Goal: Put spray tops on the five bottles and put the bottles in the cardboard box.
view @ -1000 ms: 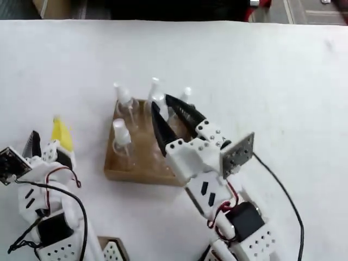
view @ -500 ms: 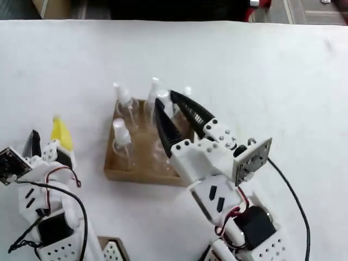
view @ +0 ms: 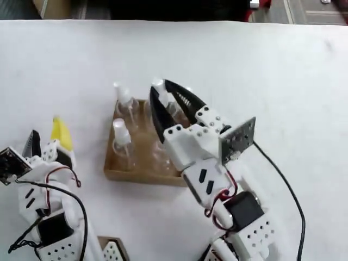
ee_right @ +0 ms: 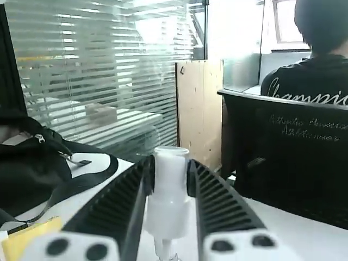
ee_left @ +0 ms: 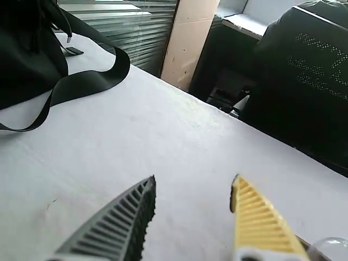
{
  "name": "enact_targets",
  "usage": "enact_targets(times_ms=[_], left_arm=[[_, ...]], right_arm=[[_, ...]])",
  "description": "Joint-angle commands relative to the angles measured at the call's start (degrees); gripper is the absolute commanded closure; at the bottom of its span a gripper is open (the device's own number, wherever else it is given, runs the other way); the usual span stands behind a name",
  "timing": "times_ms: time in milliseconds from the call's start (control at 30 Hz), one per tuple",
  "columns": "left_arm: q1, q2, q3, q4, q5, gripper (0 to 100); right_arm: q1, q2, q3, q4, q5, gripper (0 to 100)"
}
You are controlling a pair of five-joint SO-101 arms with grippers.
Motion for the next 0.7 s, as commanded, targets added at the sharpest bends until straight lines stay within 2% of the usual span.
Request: enact_targets(times_ms=[0,367,667], left_arm=[[0.6,0.0,-0.6,-1.8,-0.8,79],[0.6,0.0,-0.5,-1.8,-0.8,79],[0.6,0.0,0.6,-3.5,-0.8,79]], right_arm=[[0.6,0.5,-1.5,-1.5,-0.4,98.3],[0.2,0.5,5.2,-1.9,-0.1,98.3],[2.9,0.5,9.5,-2.0,-0.3,98.3]])
